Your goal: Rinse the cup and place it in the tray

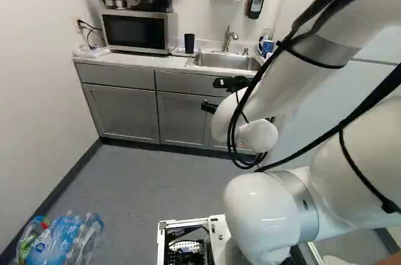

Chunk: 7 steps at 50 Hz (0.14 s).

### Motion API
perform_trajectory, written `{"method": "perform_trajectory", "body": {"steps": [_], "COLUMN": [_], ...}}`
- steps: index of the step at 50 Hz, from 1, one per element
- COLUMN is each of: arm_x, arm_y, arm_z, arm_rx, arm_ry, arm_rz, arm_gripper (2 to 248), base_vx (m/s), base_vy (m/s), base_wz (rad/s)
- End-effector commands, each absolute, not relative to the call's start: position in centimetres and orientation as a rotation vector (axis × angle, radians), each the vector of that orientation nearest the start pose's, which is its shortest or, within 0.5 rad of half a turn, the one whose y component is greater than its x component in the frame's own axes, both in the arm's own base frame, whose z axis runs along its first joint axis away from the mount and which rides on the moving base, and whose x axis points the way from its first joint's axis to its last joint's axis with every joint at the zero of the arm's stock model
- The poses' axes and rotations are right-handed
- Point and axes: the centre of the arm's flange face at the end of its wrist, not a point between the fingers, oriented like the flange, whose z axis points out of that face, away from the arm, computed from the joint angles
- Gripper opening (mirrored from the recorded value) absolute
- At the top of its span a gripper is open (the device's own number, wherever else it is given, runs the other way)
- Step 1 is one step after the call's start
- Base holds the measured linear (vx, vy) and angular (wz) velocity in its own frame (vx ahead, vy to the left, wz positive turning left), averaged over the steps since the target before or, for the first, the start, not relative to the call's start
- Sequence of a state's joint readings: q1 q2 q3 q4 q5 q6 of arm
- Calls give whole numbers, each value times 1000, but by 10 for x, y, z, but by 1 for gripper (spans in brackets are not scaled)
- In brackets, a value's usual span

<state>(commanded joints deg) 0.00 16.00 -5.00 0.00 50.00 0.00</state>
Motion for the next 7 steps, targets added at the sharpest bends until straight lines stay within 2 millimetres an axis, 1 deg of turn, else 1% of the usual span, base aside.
{"method": "perform_trajectory", "body": {"steps": [7], "arm_x": [270], "arm_y": [0], "arm_z": [366], "arm_rx": [-2558], "arm_ry": [0], "arm_rz": [-1824], "arm_gripper": [247], "base_vx": [0], "base_vy": [0], "base_wz": [0]}}
